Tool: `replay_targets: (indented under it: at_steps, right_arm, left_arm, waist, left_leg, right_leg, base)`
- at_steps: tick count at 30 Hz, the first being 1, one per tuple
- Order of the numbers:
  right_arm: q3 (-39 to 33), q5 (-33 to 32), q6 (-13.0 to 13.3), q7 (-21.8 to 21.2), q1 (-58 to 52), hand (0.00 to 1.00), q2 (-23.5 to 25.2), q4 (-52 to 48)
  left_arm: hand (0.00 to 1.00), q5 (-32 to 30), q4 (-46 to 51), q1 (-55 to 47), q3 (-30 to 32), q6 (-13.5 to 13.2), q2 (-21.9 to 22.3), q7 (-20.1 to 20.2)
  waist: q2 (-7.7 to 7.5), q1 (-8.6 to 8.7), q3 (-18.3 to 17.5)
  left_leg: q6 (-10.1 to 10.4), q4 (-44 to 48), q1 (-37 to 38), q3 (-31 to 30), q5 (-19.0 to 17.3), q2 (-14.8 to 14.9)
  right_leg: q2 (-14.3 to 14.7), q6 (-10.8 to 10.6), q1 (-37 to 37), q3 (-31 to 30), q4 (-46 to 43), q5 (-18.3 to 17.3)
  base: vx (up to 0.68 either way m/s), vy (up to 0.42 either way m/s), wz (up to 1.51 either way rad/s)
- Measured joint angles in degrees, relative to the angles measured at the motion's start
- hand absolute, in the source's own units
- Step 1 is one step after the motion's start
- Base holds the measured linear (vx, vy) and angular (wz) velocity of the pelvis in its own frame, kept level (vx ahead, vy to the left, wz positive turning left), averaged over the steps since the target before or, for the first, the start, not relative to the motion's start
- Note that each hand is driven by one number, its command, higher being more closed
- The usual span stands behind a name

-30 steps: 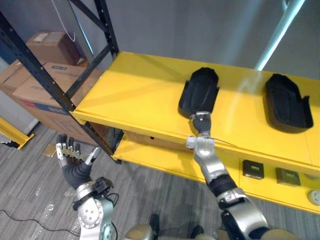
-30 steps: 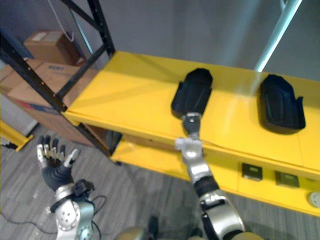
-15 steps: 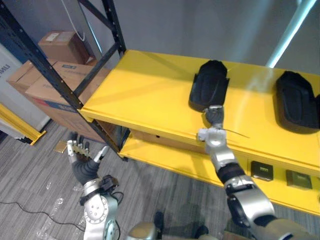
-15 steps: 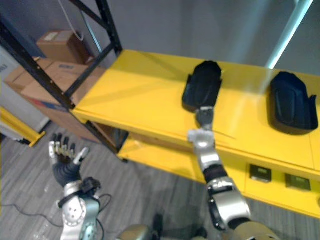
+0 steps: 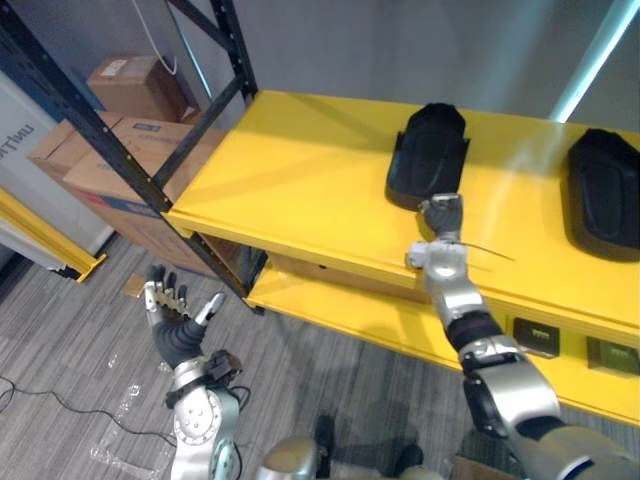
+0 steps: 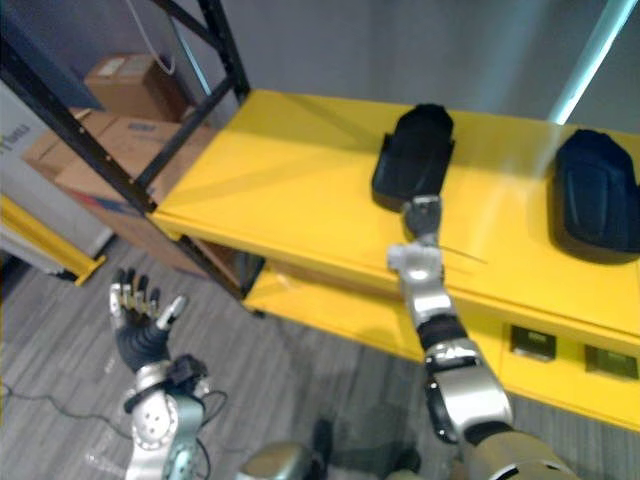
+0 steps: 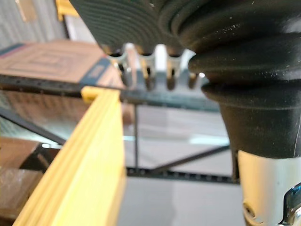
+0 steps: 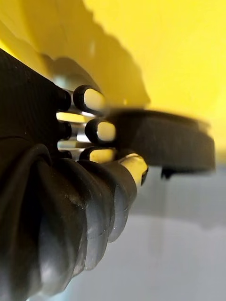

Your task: Walk over and take plastic housings, then place them on the shelf

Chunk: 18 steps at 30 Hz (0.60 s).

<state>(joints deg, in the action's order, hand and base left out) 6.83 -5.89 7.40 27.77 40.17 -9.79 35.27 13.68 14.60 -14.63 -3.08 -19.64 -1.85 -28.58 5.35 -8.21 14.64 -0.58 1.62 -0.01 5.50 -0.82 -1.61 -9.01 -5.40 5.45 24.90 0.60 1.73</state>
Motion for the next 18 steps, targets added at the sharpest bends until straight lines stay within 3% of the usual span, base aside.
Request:
replay_targets:
  at_steps: [5,6,9,10,13,14,18]
  right_arm:
    - [8.28,-0.18,0.89,-0.01,-17.72,1.00,6.16,-27.35]
    - [10.22,-0.18,0.90,-0.59,-22.00,0.00,6.61,-31.94]
    - [12.99,-0.09,1.01,-2.79,-32.02,0.00,6.52,-42.52]
    - [12.20,0.05,1.83,-3.12,-35.03,0.00,6.44,-45.54]
    - [6.43,1.21,3.91,-3.60,-40.47,0.00,5.95,-50.21]
    - [1.47,1.58,5.16,-3.65,-44.63,0.00,5.52,-52.02]
    - [-6.38,0.91,7.87,-3.58,-51.95,0.00,5.48,-53.07]
  left_arm:
    - [0.00,-0.19,1.22,-1.33,0.19,-0.75,0.10,-0.12]
    - [0.00,-0.27,1.41,-1.32,0.28,-1.01,0.08,-0.18]
    - [0.00,-0.30,2.41,-2.06,1.56,-1.50,0.07,-0.51]
    - [0.00,-0.30,2.80,-2.60,2.50,-1.51,0.03,-0.49]
    - [0.00,-0.29,3.47,-3.37,3.11,-1.51,0.01,-0.33]
    - [0.00,-0.25,3.86,-3.69,3.06,-1.51,0.05,0.29]
    - [0.00,-0.11,5.27,-4.63,3.01,-1.54,0.09,1.68]
  waist:
    - [-2.04,1.63,1.14]
    - [-2.40,2.31,1.18]
    - [-3.77,3.25,0.88]
    - [-4.47,4.31,0.48]
    - [-6.15,5.99,-0.50]
    - [-6.95,6.10,-1.05]
    - [-7.54,7.19,-2.66]
  left_leg:
    - [0.31,-1.07,1.65,1.68,-0.30,0.11]
    - [0.33,-1.22,2.04,1.88,-0.62,0.10]
    - [0.33,-1.21,3.02,3.72,-1.52,0.22]
    - [0.34,-1.22,3.17,4.39,-1.81,0.26]
    - [0.47,-1.46,3.25,4.82,-2.25,0.27]
    - [0.55,-2.13,4.10,6.22,-2.34,0.40]
    - [0.53,-2.48,4.04,7.44,-2.35,0.53]
  right_leg:
    - [0.04,0.00,0.21,-1.84,0.18,0.00]
    - [0.05,0.00,0.59,-1.89,0.28,-0.01]
    - [0.05,-0.02,0.53,-3.63,0.38,-0.01]
    - [0.05,-0.02,0.50,-4.24,0.39,-0.02]
    - [0.11,-0.05,0.45,-4.77,0.66,-0.03]
    - [0.32,-0.05,0.35,-5.48,0.86,-0.03]
    - [0.58,-0.13,-0.52,-6.84,1.11,0.04]
  base:
    - [0.05,0.019,-0.16]
    - [0.04,0.030,-0.27]
    - [0.02,0.039,-0.32]
    - [0.01,0.028,-0.26]
    - [0.00,0.021,-0.16]
    - [0.03,0.014,-0.22]
    - [0.05,0.003,-0.20]
